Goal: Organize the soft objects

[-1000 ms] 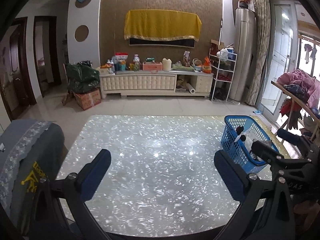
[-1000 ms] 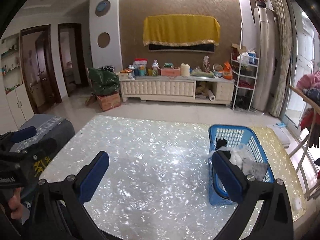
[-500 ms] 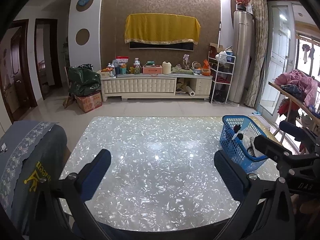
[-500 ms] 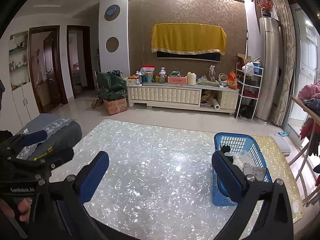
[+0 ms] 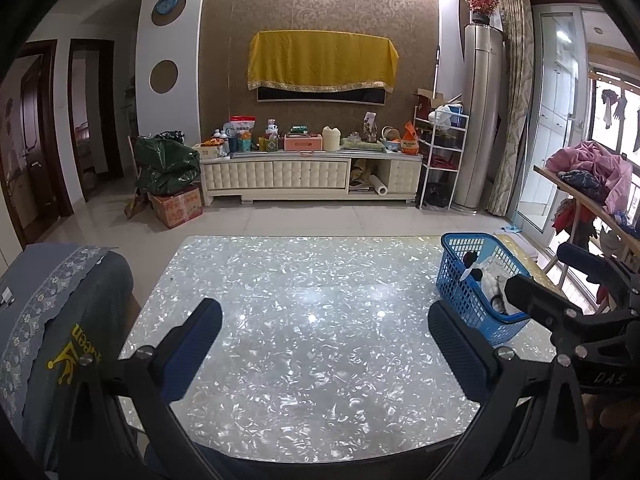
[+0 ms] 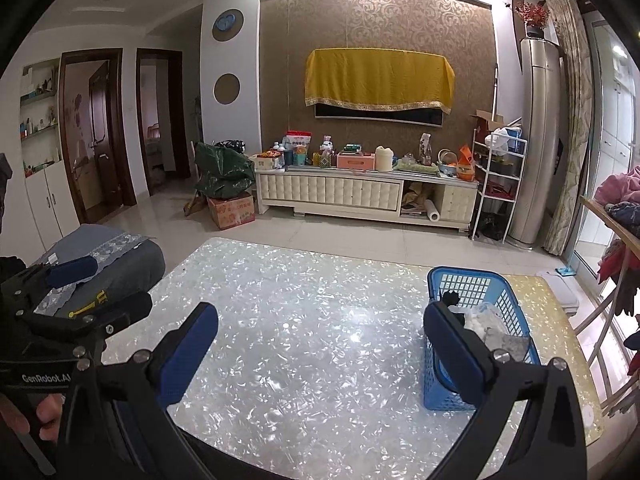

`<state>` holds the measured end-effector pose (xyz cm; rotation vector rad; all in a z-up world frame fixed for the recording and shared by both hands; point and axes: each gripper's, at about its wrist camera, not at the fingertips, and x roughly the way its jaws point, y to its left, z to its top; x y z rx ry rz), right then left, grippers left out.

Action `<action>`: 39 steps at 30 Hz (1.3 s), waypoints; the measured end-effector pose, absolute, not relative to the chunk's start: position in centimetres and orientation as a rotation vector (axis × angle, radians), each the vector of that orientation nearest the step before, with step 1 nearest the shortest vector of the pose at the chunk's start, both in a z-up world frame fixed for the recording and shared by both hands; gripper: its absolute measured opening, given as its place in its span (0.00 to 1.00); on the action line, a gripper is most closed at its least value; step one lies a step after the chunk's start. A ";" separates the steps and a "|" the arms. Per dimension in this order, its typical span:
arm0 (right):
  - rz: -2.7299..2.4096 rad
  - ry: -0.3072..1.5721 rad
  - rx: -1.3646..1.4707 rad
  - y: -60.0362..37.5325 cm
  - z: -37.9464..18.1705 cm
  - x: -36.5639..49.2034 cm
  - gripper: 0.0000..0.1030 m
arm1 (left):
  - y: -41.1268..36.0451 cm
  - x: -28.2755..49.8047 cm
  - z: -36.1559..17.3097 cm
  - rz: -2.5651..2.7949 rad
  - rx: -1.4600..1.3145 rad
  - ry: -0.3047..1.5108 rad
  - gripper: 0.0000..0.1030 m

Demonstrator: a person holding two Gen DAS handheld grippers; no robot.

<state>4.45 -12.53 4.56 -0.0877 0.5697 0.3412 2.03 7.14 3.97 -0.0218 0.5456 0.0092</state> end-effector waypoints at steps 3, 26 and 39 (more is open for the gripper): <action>0.342 0.569 -0.089 -12.6 4.6 4.3 1.00 | 7.0 2.0 3.9 0.007 -0.018 0.547 0.99; 0.335 0.569 -0.089 -12.5 4.7 4.1 1.00 | 6.5 1.7 3.8 0.018 -0.010 0.534 0.99; 0.323 0.574 -0.092 -12.4 4.9 4.0 1.00 | 6.3 1.6 3.8 0.016 -0.003 0.539 0.99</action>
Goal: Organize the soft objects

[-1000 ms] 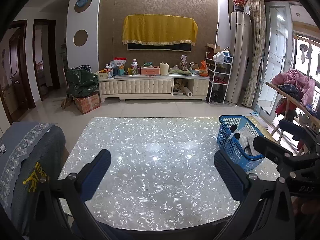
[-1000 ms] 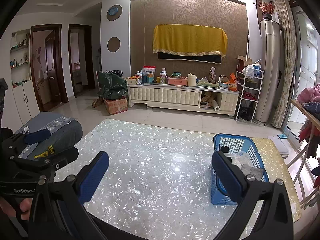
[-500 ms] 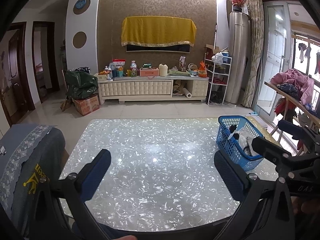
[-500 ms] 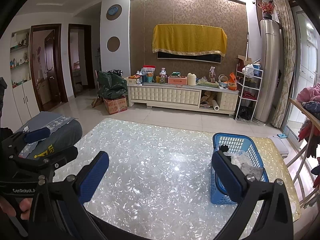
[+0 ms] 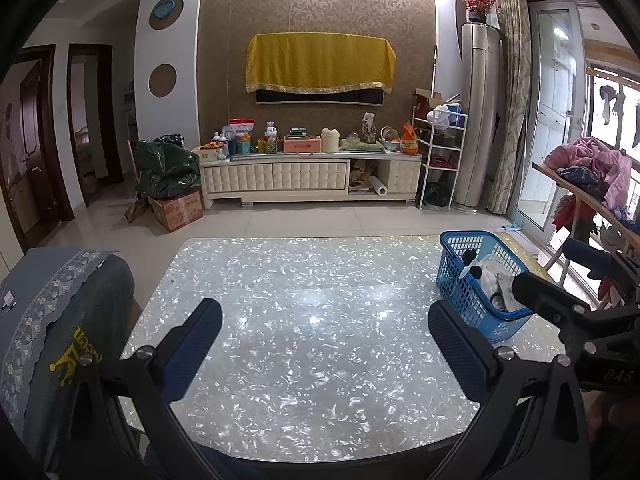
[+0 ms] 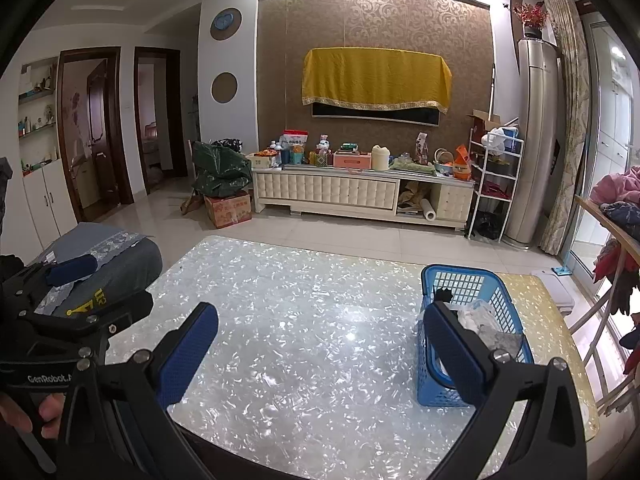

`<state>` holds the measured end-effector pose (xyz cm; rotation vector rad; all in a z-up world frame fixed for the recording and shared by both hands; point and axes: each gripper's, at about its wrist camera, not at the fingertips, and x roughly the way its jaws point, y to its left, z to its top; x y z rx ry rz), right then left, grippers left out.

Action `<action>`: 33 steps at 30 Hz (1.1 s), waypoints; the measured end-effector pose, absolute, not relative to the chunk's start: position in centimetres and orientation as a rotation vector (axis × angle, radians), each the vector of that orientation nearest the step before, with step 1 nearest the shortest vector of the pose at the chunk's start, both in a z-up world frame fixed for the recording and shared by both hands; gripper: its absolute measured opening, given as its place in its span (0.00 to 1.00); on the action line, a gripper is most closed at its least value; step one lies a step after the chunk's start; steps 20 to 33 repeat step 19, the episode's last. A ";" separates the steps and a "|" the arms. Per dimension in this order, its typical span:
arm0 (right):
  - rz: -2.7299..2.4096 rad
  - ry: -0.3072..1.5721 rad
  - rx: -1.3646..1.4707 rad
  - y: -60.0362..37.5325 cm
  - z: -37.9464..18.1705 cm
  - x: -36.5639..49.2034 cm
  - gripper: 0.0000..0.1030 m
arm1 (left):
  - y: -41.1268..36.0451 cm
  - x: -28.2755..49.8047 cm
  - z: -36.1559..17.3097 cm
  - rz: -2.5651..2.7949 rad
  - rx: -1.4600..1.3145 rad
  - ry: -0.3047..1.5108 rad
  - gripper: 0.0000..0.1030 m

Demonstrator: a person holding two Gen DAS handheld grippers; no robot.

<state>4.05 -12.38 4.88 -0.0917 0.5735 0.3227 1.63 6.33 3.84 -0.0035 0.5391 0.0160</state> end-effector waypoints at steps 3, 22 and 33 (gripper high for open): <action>0.322 0.575 -0.091 -12.3 4.9 4.0 1.00 | 6.3 1.6 3.9 0.013 -0.001 0.539 0.99; 0.321 0.579 -0.088 -12.2 4.9 3.8 1.00 | 5.9 1.6 3.9 -0.001 0.011 0.537 0.99; 0.321 0.579 -0.088 -12.2 4.9 3.8 1.00 | 5.9 1.6 3.9 -0.001 0.011 0.537 0.99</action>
